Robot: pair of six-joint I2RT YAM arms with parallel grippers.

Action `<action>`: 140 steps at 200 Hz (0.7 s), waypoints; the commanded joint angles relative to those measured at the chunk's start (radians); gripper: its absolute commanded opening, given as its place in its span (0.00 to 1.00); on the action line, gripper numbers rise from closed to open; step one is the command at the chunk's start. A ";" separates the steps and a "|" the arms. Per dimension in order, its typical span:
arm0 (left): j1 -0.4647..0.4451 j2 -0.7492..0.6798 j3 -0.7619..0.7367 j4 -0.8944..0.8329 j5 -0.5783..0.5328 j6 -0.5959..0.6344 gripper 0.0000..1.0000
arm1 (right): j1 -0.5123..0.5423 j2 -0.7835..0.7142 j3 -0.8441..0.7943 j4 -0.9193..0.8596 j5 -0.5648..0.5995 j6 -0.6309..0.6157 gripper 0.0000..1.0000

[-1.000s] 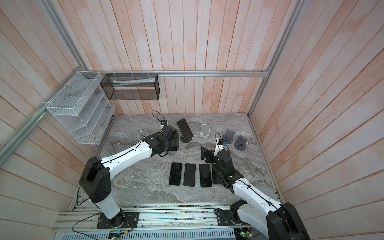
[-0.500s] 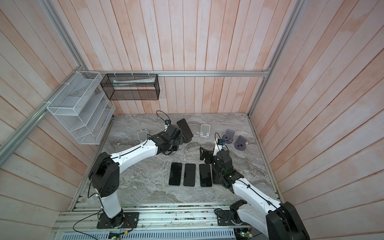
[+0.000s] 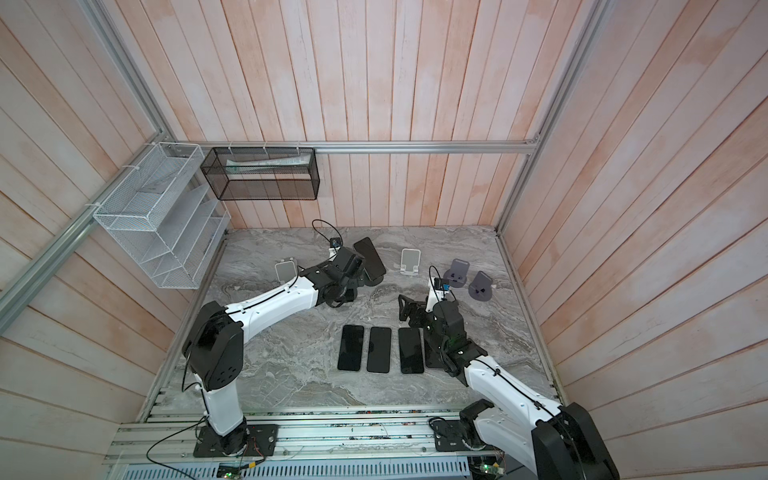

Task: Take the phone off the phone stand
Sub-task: 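Lower the left gripper onto the blue-framed phone's top edge, then close the left gripper on the blue-framed phone's top edge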

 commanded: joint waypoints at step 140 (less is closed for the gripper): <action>0.036 0.078 0.047 0.015 -0.019 -0.001 0.86 | 0.007 0.001 -0.007 0.036 -0.012 0.009 0.94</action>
